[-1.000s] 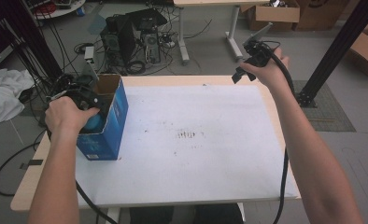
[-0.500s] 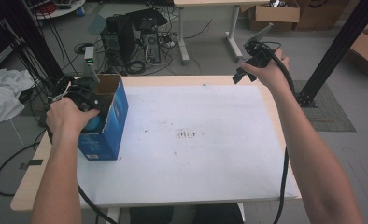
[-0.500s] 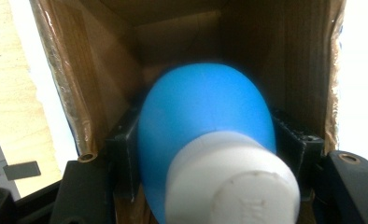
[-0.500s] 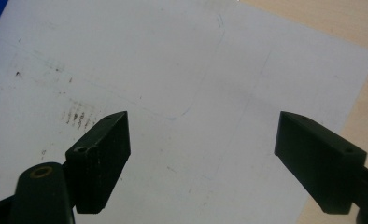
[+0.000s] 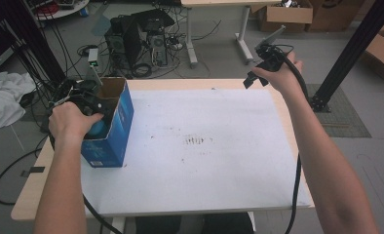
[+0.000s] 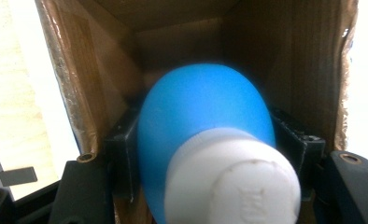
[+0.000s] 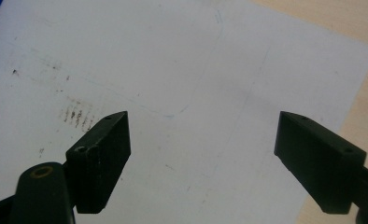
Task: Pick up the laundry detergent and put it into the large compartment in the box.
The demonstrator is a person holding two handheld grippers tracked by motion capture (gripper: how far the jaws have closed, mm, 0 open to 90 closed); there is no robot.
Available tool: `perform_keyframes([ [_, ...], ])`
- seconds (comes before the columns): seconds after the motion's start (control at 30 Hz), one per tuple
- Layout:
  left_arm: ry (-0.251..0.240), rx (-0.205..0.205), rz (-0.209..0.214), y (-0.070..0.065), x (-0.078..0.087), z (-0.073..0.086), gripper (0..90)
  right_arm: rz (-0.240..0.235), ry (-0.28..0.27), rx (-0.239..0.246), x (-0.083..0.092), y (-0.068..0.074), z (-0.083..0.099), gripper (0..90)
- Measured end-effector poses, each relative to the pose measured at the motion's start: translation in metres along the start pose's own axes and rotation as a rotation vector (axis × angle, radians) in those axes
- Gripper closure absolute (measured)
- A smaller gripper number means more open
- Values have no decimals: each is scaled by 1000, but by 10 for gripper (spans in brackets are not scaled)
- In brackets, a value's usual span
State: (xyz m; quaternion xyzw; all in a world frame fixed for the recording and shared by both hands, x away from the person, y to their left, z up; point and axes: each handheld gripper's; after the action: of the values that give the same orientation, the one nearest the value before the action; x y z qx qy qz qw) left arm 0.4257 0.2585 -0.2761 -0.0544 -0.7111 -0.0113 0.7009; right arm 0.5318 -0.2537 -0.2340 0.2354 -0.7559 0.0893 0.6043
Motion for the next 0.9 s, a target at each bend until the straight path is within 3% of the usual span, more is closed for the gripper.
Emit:
perform_keyframes([
  [0.67, -6, 1, 0, 0, 0, 0, 370, 1, 2, -3, 0, 1, 0, 186],
  [0.8, -10, 4, 21, 0, 1, 1, 318, 1, 0, -6, 1, 0, 1, 186],
  [0.9, -17, -1, 12, -1, 3, 1, 295, 3, 4, -7, 2, -1, 2, 186],
])
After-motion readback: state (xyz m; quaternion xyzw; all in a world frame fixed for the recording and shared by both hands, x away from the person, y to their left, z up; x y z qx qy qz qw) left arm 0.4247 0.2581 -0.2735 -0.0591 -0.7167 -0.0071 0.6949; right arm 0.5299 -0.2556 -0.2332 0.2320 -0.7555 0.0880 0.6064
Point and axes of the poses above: each handheld gripper's, and its own axes: x roughly backward along the jaws, z roughly out of its underside, y roughly to its left, and after that the axes turned 6 degrees about y, right-handed
